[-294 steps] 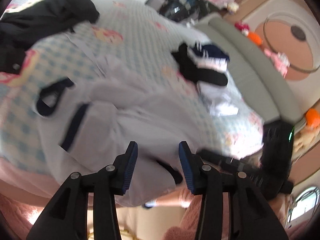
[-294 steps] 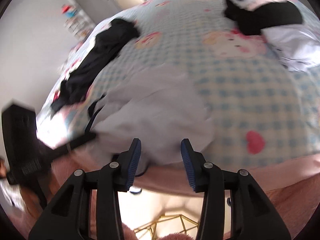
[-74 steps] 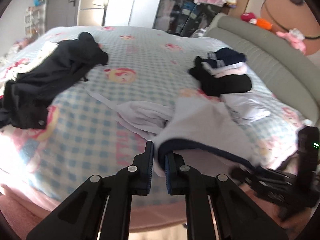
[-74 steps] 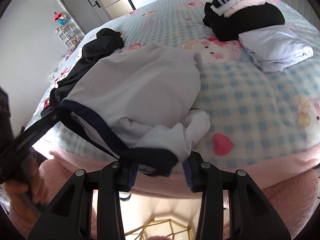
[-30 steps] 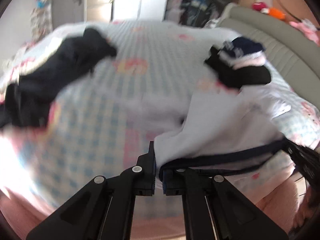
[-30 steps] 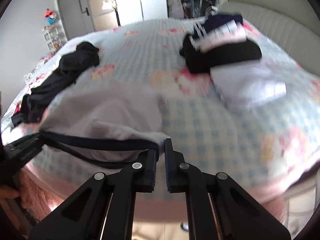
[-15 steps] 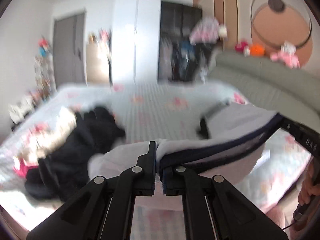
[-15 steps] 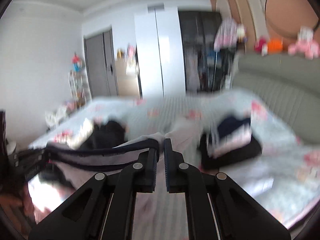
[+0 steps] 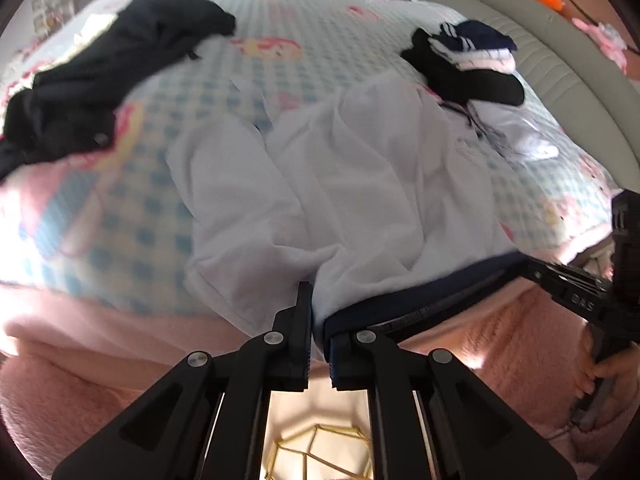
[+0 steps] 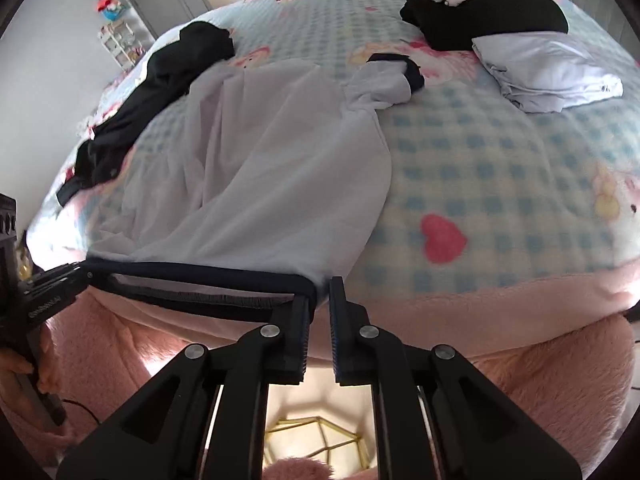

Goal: Fold clothes

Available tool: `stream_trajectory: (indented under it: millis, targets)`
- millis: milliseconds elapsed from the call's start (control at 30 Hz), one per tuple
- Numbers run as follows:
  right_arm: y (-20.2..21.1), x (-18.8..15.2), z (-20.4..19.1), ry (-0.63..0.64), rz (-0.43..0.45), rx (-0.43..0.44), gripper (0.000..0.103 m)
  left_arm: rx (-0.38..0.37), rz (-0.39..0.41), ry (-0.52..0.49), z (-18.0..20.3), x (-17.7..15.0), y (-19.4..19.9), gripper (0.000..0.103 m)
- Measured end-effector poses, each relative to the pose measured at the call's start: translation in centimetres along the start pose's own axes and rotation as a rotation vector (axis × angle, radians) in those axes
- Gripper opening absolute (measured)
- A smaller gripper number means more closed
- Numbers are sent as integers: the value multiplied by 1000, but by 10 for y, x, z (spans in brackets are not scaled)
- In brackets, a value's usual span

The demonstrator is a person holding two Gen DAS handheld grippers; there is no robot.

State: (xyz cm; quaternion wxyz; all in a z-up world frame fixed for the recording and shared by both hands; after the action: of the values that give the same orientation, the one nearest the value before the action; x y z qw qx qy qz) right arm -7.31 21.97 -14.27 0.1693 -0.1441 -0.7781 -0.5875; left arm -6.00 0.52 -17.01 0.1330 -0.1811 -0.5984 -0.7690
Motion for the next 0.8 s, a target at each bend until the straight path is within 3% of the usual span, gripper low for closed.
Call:
stream_trajectory:
  millis: [67,200,333,400,500,600,800]
  targets:
    - [-7,-1,2,10,-20,-11,20,11,-24,-11,1,-4,-6,9]
    - [-33,4,5,-11,-86,9,22,7,-102,20,-5,-10,-21,10]
    - [-35,6,5,-21,-74,33,22,-7,-93,33,-5,-15,-14,36]
    - [-30,5,1,-5,-58,37,26,-20,-55,25,-2,-17,-2,37]
    - [-26,3,-1,14,-47,26,26,28,-37,-25,4,-25,11,37]
    - [-22,1,-2,6,-45,42,26,52,-38,-71,7,-32,15,37]
    - [-20,-13,-11,25,-64,50,26,51,-80,-58,13,-34,-7,38]
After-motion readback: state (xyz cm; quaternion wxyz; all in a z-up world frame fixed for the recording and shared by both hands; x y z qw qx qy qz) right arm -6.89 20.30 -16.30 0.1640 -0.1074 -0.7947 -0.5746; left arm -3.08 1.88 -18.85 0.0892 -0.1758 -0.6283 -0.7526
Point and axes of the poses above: each gripper's, at about its wrist camera, not at the fingertips, and y roughly against the way its jaws point, z to its right, x to its top, the point moved 5 cm from there along -y, roughly the way its jaws point, and after that the axes turned 2 degrees about x, right-handed, at the moved point
